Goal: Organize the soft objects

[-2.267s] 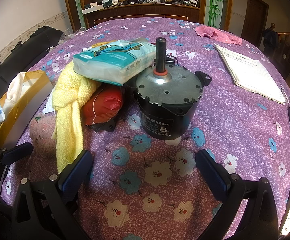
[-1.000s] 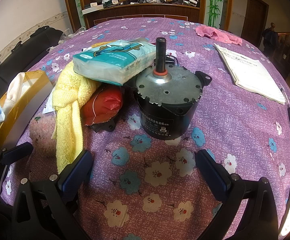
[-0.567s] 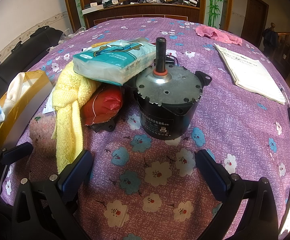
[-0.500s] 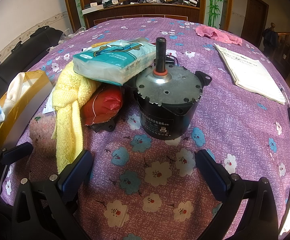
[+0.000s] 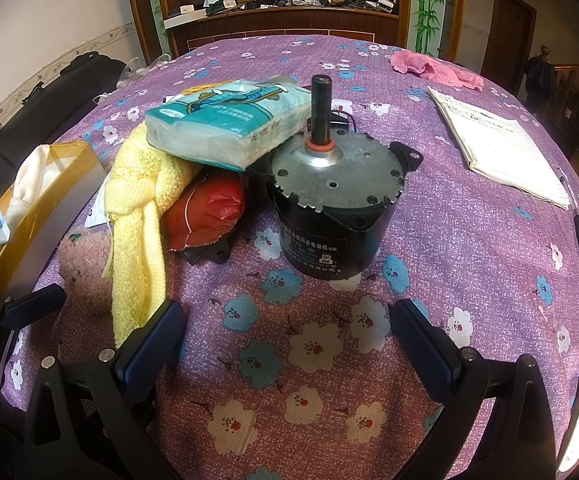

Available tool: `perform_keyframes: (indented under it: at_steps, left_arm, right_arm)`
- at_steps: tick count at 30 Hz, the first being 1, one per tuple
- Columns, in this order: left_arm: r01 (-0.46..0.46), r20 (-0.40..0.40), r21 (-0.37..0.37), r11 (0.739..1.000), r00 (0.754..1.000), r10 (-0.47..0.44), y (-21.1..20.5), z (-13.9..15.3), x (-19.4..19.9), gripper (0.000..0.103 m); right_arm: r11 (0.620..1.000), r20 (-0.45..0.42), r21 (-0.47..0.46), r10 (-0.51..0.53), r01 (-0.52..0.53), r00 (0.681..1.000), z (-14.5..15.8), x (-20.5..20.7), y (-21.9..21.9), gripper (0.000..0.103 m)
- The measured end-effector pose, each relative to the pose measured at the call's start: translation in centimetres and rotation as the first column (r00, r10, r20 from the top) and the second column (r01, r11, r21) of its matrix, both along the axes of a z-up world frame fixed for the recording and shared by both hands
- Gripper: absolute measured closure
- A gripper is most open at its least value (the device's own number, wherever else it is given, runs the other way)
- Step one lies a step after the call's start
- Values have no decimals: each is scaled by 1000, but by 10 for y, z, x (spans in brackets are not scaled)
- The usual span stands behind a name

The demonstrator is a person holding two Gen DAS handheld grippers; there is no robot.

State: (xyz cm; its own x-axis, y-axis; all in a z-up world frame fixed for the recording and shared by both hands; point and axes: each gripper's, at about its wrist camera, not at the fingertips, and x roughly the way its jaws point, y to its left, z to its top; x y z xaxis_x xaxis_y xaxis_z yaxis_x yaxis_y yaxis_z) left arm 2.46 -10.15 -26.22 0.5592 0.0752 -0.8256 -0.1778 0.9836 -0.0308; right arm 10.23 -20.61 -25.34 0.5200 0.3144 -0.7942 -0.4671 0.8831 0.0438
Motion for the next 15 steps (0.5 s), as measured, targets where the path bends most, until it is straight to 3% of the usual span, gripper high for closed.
perform_keyframes:
  at_steps: [15]
  left_arm:
    - [0, 0, 0, 1000, 1000, 0, 0, 0, 1, 1]
  right_arm:
    - [1000, 0, 0, 0, 0, 1000, 0, 0, 0, 0]
